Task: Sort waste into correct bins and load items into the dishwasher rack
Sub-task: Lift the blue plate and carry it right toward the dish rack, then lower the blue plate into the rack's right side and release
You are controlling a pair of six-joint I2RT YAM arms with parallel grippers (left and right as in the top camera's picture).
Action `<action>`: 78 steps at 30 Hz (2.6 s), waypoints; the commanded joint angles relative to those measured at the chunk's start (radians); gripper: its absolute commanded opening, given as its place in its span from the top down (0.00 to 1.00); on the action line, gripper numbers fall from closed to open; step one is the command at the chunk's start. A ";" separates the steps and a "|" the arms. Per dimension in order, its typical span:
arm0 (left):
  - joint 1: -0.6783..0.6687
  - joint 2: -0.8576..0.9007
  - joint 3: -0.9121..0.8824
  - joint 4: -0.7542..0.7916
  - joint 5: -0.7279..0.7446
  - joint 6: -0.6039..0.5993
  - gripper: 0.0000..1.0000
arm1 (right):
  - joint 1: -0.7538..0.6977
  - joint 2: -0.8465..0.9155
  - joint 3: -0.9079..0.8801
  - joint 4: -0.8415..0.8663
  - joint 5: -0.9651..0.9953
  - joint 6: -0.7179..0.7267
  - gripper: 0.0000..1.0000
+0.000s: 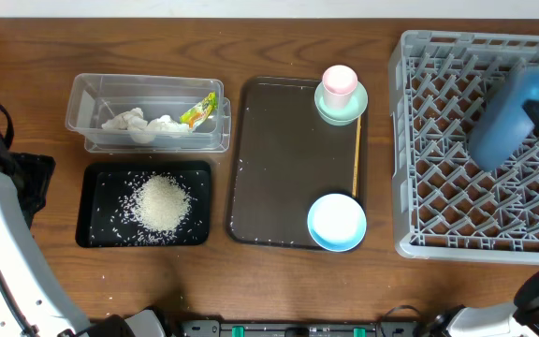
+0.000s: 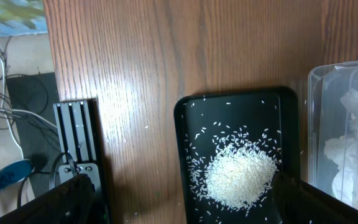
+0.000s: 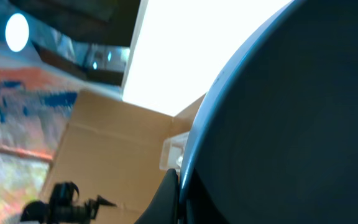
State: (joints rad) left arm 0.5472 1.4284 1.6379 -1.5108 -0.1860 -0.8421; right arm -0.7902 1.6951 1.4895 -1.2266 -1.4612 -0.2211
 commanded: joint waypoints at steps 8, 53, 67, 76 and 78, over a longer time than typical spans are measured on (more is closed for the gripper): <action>0.004 0.002 0.002 -0.003 -0.008 -0.017 0.06 | -0.089 -0.007 -0.042 -0.003 0.038 -0.084 0.99; 0.004 0.002 0.002 -0.003 -0.008 -0.017 0.06 | -0.047 -0.032 -0.093 0.271 0.369 0.241 0.89; 0.004 0.002 0.002 -0.003 -0.008 -0.017 0.06 | -0.055 -0.231 -0.092 0.288 0.640 0.409 0.59; 0.004 0.002 0.002 -0.003 -0.008 -0.017 0.06 | 0.003 -0.454 -0.092 0.372 0.654 0.426 0.44; 0.004 0.002 0.002 -0.003 -0.008 -0.017 0.06 | 0.029 -0.471 -0.092 0.404 0.662 0.435 0.43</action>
State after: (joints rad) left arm 0.5472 1.4284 1.6379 -1.5108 -0.1864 -0.8425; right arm -0.8021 1.2480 1.3869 -0.8433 -0.8070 0.1951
